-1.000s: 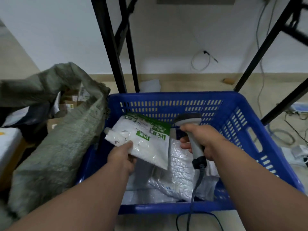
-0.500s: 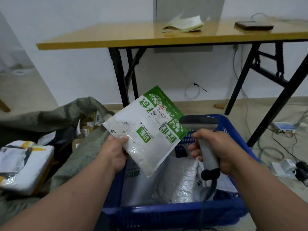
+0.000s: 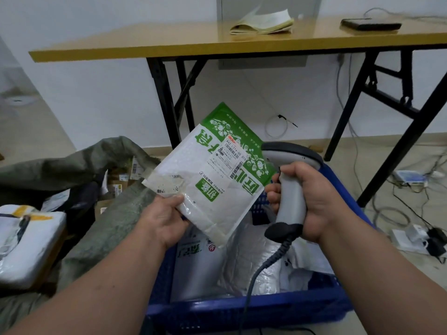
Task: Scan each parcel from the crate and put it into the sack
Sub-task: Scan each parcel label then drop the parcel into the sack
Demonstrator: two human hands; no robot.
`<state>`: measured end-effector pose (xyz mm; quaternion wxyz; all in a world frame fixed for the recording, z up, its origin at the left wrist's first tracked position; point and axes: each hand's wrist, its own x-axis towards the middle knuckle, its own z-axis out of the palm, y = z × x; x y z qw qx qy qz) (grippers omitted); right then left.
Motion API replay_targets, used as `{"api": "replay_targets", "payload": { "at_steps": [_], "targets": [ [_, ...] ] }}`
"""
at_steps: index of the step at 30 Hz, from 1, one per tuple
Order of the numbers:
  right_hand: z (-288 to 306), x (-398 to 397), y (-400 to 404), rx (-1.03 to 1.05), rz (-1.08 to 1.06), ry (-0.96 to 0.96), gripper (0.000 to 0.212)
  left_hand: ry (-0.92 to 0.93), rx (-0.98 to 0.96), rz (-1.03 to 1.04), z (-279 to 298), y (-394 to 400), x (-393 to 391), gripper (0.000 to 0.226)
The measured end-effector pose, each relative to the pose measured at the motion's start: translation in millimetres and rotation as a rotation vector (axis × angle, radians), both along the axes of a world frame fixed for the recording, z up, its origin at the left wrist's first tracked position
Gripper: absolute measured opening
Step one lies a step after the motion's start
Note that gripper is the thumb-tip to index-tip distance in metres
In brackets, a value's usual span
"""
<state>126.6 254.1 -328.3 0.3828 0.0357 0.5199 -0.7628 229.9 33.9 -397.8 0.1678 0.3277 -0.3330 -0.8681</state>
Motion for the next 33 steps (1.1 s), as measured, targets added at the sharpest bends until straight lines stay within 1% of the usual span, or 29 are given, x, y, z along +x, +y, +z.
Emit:
{"api": "replay_targets", "payload": {
  "at_steps": [6,23,28,33],
  "targets": [
    [0.1,3.1,-9.9,-0.062,-0.021,-0.036,0.015,0.014,0.022,0.025,0.0,-1.5,0.9,0.047],
    [5.1,8.9,-20.9,-0.067,-0.056,-0.061,0.014,0.011,0.004,0.031,3.2,-7.1,9.1,0.046],
    [4.7,10.4,-26.2,-0.015,-0.014,-0.004,0.015,0.017,0.007,0.059,8.6,-7.2,14.7,0.044],
    [5.1,16.7,-39.7,0.105,0.050,0.133,0.018,0.058,0.009,0.146,22.4,-19.0,31.1,0.045]
  ]
}}
